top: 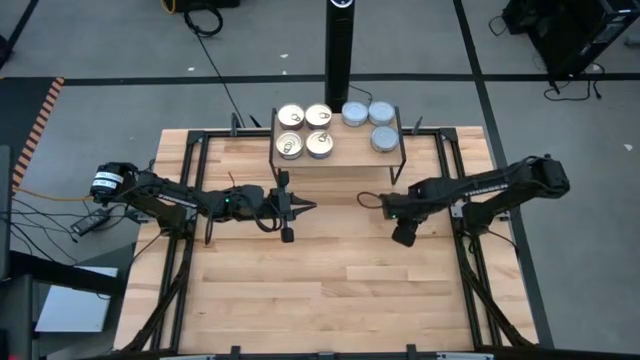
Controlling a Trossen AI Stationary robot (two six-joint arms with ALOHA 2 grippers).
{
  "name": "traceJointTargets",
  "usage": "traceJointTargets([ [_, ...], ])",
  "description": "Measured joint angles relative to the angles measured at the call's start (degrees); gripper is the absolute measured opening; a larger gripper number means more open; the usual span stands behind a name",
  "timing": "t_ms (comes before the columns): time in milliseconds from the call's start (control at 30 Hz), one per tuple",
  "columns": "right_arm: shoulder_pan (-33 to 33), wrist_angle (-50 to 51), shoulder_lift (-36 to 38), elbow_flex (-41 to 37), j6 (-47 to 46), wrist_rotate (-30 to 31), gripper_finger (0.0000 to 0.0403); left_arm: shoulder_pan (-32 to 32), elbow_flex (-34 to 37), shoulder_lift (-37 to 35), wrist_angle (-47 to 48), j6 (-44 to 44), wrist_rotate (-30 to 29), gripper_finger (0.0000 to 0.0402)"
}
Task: Stack canned seafood by type on shelf
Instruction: Put the green tuna can on the shelf aligned with the other green tuna can
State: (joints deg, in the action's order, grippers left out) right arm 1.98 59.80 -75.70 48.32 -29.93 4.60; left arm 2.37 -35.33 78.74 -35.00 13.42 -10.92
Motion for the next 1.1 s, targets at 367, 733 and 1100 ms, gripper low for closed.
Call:
traceJointTargets([
  [367,-3.1,5.3,0.0,0.5,-1.7,13.5,0.0204,0.0,0.0,0.0,0.1,-0.1,0.0,0.0025],
  [733,-8.9,0.2,0.0,-6.6,4.4,11.8,0.0016,0.0,0.0,0.0,0.1,-0.1,0.0,0.0025],
  [1100,-9.0,-3.9,0.0,-9.2,2.6,12.0,0.0011,0.0,0.0,0.0,0.1,-0.2,0.0,0.0025],
])
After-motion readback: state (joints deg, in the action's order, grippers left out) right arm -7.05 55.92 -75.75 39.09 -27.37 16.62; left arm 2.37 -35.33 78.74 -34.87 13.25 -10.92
